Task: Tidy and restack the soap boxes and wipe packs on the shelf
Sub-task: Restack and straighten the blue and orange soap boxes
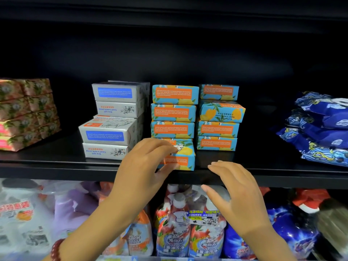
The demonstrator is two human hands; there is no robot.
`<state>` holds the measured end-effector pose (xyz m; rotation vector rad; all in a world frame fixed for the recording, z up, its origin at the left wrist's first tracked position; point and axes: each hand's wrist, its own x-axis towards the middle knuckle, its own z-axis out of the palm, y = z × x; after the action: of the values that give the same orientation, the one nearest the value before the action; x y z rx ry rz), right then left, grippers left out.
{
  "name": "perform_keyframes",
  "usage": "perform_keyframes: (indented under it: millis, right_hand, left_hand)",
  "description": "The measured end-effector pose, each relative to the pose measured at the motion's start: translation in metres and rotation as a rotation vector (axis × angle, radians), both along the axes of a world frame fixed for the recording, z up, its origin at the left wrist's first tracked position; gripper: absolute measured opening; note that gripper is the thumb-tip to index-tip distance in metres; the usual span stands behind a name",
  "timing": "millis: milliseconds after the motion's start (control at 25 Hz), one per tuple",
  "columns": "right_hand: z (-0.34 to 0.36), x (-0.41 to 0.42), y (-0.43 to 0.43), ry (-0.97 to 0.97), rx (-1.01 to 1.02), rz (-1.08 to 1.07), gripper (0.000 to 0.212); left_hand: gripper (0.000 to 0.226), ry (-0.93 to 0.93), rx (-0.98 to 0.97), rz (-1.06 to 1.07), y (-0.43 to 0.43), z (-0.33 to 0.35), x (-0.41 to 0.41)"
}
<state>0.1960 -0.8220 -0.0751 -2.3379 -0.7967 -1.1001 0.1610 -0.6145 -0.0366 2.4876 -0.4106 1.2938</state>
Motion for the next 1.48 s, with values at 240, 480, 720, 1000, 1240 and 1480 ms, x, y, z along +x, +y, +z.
perform_keyframes:
  millis: [240,480,720,1000,1240,1480]
  right_hand:
    - [-0.001,0.000,0.000,0.002,0.001,-0.003,0.041]
    - [0.001,-0.001,0.002,0.022,-0.014,-0.004,0.038]
    - [0.038,0.010,-0.012,0.083,0.058,0.131,0.034]
    - [0.113,0.071,-0.015,0.043,-0.066,-0.101,0.056]
    - [0.103,0.081,-0.006,0.087,-0.075,-0.036,0.059]
    - [0.095,0.059,-0.009,-0.128,0.008,0.022,0.044]
  left_hand:
    - [0.033,0.065,-0.013,0.040,-0.001,0.003,0.013]
    - [0.035,0.129,-0.055,0.082,-0.002,0.009,0.024]
    - [0.030,0.049,-0.200,-0.032,0.001,0.006,0.024]
    - [0.027,0.036,0.045,-0.202,0.002,-0.002,0.014]
    - [0.033,0.147,0.108,-0.201,0.003,-0.003,0.013]
    - [0.033,0.138,0.087,-0.195,0.003,-0.001,0.013]
